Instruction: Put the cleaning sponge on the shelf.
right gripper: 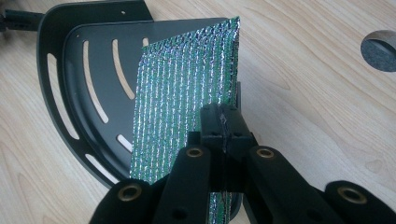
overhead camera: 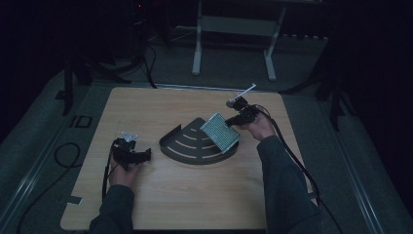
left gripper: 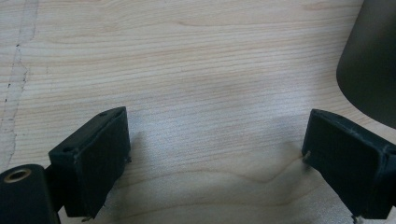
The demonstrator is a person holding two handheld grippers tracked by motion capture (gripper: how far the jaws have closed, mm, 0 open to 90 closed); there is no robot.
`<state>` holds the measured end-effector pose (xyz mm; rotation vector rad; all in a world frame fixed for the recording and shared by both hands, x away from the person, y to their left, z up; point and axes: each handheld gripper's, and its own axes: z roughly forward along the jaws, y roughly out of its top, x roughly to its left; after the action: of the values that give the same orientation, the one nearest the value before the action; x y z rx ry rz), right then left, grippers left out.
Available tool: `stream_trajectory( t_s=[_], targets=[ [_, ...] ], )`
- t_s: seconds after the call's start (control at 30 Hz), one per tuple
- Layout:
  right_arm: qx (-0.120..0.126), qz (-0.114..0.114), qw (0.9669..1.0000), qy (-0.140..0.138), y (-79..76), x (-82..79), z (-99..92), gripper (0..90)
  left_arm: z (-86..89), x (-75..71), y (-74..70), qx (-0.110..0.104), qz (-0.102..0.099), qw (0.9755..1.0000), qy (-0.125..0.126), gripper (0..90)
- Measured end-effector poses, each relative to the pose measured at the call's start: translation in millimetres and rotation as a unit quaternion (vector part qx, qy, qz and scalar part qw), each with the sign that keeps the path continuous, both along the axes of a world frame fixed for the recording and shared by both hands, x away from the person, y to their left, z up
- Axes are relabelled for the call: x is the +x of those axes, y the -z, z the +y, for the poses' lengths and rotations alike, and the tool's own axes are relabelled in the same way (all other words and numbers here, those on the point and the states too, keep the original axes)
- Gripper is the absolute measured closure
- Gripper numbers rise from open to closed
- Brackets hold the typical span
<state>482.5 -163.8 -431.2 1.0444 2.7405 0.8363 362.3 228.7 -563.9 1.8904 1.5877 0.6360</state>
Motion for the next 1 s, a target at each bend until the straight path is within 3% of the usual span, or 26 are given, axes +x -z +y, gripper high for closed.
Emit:
stream_trajectory(
  t_s=[1.0],
  targets=[
    [-0.022, -0.001, 0.9997, -0.010, 17.8, 2.8, 13.5, 89.8, 0.0, 0.0, 0.0, 0.000, 0.000, 1.0000, 0.000, 8.0]
  ],
)
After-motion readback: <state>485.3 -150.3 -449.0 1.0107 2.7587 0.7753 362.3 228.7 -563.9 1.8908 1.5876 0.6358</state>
